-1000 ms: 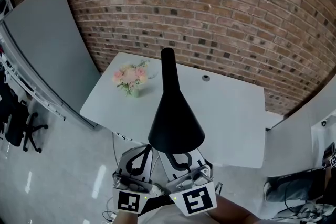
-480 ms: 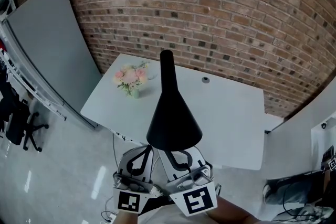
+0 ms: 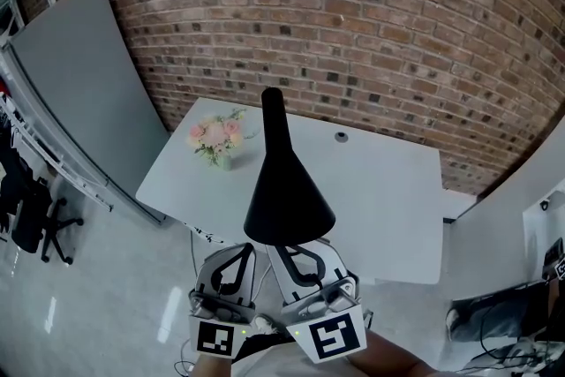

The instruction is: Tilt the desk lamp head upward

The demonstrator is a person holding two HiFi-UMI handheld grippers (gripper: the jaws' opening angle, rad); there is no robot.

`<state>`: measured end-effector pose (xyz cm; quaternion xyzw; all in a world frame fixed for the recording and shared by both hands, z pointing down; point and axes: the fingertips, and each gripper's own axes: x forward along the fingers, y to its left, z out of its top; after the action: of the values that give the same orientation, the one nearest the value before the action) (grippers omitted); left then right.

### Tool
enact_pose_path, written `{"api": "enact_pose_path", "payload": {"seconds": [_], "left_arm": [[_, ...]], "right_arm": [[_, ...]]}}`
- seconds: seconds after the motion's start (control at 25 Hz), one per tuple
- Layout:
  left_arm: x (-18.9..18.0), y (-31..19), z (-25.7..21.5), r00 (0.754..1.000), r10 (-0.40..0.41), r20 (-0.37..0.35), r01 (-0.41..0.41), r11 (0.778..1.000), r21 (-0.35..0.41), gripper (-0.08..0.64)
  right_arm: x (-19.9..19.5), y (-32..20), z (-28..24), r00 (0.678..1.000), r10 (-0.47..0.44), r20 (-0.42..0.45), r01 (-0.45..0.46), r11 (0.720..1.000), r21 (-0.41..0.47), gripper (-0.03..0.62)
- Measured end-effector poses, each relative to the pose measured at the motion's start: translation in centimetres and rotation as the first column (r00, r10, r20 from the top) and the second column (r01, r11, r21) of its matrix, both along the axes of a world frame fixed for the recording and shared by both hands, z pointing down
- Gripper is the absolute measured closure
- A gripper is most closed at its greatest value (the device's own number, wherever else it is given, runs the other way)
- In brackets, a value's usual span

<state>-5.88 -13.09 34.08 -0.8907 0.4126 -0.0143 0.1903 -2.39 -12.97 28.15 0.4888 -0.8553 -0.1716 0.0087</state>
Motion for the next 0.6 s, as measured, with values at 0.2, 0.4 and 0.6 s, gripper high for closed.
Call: {"api": "enact_pose_path", "payload": {"seconds": [0.2, 0.4, 0.6], "left_arm": [[-0.1, 0.1, -0.3, 1.0, 0.002, 0.003, -0.002, 1.0, 0.012, 0.555], [-0.4, -0.2, -0.3, 1.0, -0.001, 0.0, 0.001, 1.0, 0.005, 0.554], [-0.4, -0.6, -1.0, 1.0, -0.003, -0.03, 0.003, 1.0, 0.01, 0.555]], "right_arm": [[-0.4, 0.2, -0.5, 1.0, -0.009, -0.012, 0.009, 1.0, 0.022, 0.575], [-0.5, -0.3, -1.0, 1.0, -0.008, -0.017, 0.008, 1.0, 0.017, 0.575], [-0.1, -0.2, -1.2, 1.0, -0.003, -0.024, 0.003, 1.0, 0.015, 0.575]]}}
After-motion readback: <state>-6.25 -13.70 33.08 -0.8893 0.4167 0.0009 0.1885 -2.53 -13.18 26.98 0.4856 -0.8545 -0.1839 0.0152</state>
